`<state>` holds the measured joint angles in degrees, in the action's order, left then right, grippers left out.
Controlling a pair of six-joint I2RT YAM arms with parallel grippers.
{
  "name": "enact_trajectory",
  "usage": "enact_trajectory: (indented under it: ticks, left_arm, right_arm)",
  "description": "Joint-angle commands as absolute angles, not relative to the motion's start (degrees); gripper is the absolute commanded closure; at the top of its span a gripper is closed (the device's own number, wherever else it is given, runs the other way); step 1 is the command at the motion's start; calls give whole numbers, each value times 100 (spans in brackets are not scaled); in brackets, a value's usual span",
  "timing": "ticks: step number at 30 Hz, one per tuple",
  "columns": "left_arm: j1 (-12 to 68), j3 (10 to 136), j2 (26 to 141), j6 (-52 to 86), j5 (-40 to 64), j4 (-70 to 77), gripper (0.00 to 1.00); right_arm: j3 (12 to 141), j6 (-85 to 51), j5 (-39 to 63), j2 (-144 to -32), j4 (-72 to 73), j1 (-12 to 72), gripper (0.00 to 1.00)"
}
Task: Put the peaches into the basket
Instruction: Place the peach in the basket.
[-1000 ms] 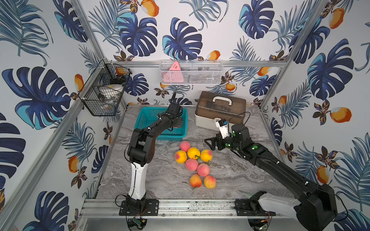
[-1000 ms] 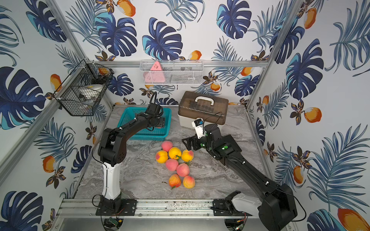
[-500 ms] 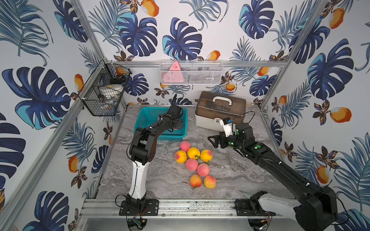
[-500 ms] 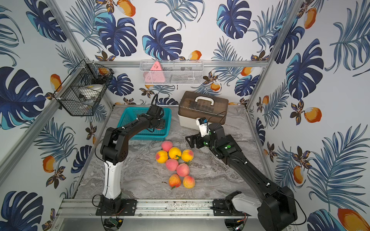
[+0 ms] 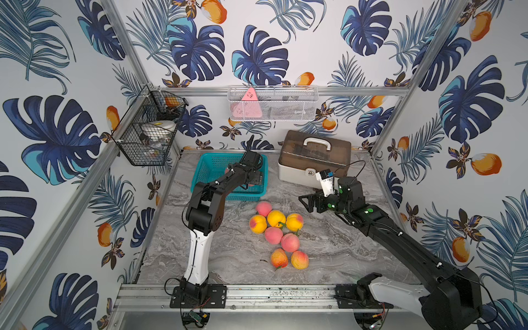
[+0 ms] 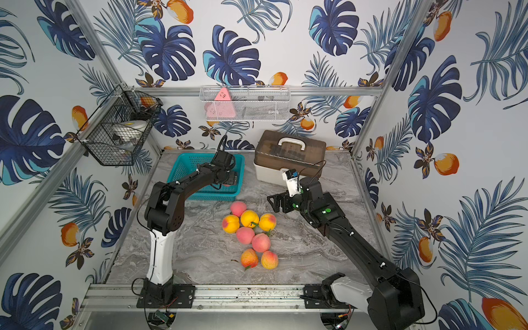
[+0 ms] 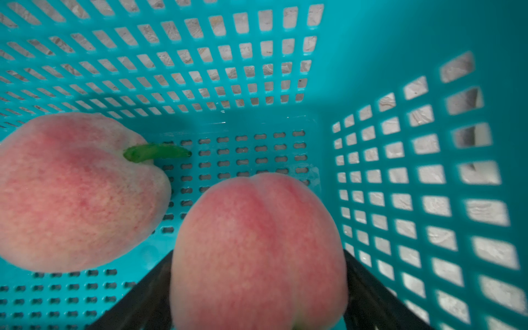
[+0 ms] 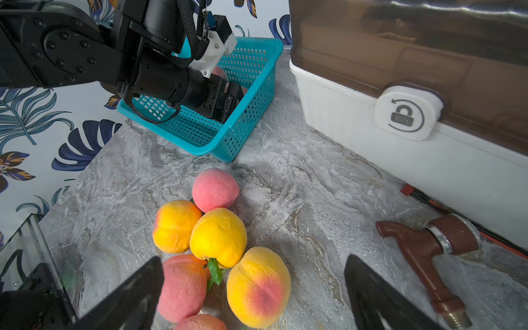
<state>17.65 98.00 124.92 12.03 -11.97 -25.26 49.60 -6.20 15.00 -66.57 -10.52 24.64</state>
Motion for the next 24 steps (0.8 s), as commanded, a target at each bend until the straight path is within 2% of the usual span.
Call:
enact_trajectory:
  ticks: [1, 8, 16, 24]
  left_arm:
    - [1821, 9778, 12378, 1135, -1322, -2476, 10]
    - [2106, 9886, 12006, 795, -1759, -2665, 1]
    - [2267, 9829, 11191, 786, -1845, -2992, 1]
    - [2487, 8808, 9875, 1164, -1254, -3207, 1]
  right_arm:
    - [5119, -452, 1195, -6717, -1478, 2453, 0]
    - [5270, -406, 1163, -6759, -1818, 2452, 0]
    - [5314, -612, 1204, -6759, -2328, 2453, 0]
    - [4967, -1022, 1506, -6153, -2778, 2528, 0]
